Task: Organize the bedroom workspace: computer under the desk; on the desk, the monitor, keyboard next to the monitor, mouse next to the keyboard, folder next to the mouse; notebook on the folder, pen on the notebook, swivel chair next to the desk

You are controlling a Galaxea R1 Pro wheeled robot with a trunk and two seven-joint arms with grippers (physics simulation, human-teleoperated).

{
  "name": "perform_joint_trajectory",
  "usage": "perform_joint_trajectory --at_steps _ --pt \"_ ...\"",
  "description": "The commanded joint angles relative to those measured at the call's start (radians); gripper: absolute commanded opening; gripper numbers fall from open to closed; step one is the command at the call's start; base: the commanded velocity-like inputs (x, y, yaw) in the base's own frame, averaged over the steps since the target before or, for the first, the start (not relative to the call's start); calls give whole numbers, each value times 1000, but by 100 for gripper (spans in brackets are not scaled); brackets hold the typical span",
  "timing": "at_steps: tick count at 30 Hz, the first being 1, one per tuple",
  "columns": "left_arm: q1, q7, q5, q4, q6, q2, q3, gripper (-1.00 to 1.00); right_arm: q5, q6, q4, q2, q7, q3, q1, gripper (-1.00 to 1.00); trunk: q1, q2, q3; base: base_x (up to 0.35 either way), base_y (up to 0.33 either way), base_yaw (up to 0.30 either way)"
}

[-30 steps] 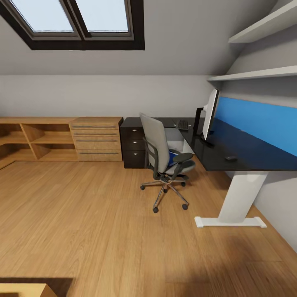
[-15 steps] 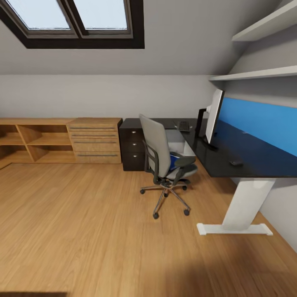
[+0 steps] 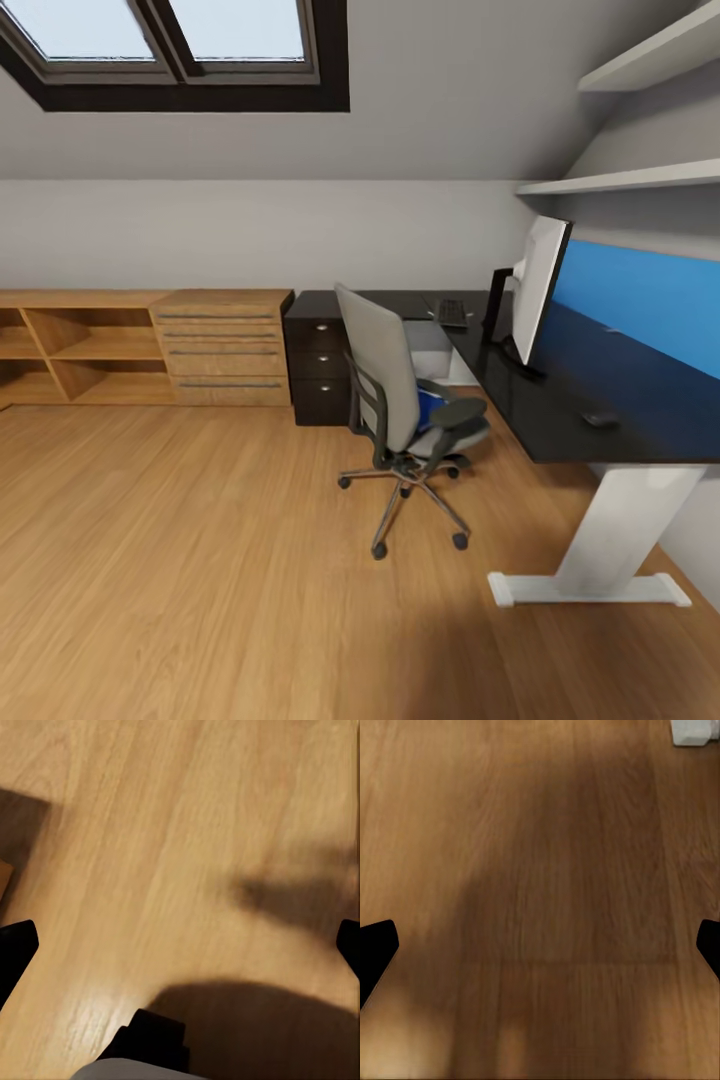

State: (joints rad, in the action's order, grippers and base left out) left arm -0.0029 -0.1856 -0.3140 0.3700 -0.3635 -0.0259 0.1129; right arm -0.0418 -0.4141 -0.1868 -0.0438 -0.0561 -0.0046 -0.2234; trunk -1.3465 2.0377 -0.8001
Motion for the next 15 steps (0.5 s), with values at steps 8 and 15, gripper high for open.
perform_joint_trajectory --at_steps 8,15 --pt "-1 -8 -5 0 -3 1 8 100 -6 -23 3 -2 -5 1 -1 100 0 0 -1 296 0 0" --pt "0 -12 -6 14 -9 -2 6 100 -5 -46 4 -2 -6 -1 -1 100 0 0 -1 74 0 0"
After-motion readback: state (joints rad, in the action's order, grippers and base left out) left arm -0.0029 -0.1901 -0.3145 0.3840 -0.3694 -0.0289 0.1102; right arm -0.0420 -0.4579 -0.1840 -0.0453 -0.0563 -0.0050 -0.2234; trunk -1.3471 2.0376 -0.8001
